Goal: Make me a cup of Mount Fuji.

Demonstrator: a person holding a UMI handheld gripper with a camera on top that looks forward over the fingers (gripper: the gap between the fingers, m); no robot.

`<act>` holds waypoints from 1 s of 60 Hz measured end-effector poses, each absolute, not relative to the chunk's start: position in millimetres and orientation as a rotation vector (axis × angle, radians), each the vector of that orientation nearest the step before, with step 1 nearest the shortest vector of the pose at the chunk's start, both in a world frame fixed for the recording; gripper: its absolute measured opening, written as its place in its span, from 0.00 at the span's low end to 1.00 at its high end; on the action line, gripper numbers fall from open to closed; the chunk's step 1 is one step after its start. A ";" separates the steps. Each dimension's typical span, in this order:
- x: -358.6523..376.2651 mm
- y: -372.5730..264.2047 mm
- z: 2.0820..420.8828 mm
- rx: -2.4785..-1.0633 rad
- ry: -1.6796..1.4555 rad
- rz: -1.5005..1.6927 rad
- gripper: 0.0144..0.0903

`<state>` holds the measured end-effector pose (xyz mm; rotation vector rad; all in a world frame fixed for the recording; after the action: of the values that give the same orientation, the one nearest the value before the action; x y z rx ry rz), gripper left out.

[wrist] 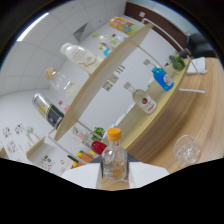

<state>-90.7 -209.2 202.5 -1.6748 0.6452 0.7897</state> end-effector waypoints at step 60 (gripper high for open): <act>-209.4 -201.0 14.0 -2.165 -0.125 0.107 0.29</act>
<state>-209.4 -201.0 14.0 -2.1652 -0.1252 0.1074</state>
